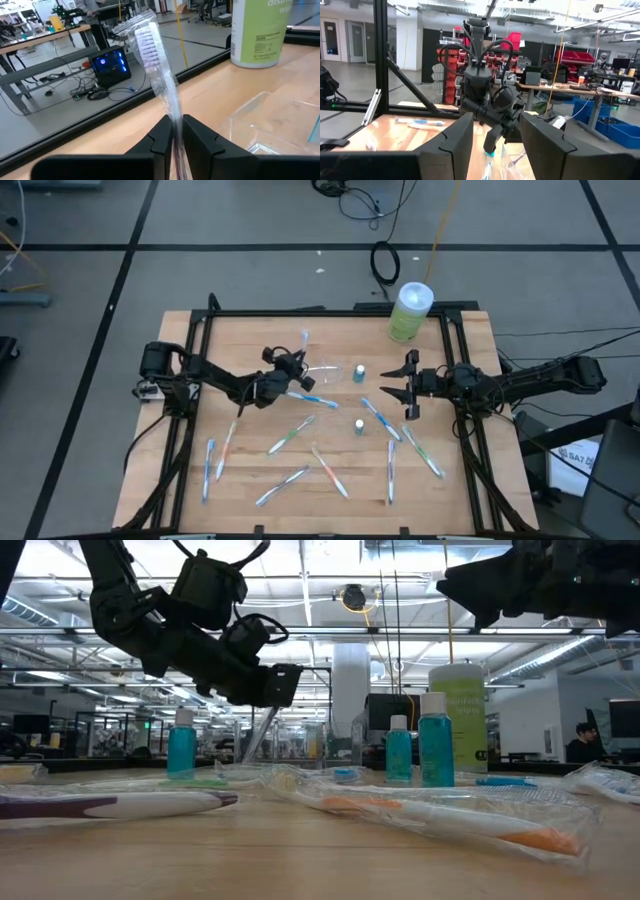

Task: Pick & Place toothbrushing station
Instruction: Put the top left purple toothbrush into the transparent organizer, then put the top left mouthwash into the transparent organizer

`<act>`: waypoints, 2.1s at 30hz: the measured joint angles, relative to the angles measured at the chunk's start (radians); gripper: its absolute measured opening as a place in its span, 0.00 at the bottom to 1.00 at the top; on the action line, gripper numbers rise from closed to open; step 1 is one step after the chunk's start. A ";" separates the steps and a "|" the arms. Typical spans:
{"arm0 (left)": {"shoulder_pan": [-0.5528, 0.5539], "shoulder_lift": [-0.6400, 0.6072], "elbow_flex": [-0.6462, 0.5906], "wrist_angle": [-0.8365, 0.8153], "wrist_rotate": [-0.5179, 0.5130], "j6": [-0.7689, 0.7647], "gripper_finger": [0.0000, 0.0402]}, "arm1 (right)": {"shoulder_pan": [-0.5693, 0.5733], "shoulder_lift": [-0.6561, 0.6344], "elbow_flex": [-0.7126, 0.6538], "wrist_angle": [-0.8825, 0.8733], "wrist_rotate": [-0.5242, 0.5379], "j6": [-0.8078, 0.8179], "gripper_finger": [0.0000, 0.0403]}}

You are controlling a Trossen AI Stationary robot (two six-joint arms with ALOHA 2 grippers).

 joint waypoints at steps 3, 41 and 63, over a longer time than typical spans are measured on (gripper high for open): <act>-0.008 0.000 0.000 -0.003 -0.001 0.013 0.19 | 0.000 0.000 0.000 0.004 0.000 -0.002 0.39; -0.223 -0.757 0.000 -1.193 0.418 -0.312 0.38 | 0.000 0.000 0.000 -0.035 0.153 0.032 0.39; -0.066 -0.697 0.001 -1.271 0.455 -0.367 0.60 | 0.000 0.000 0.000 -0.028 0.153 0.032 0.39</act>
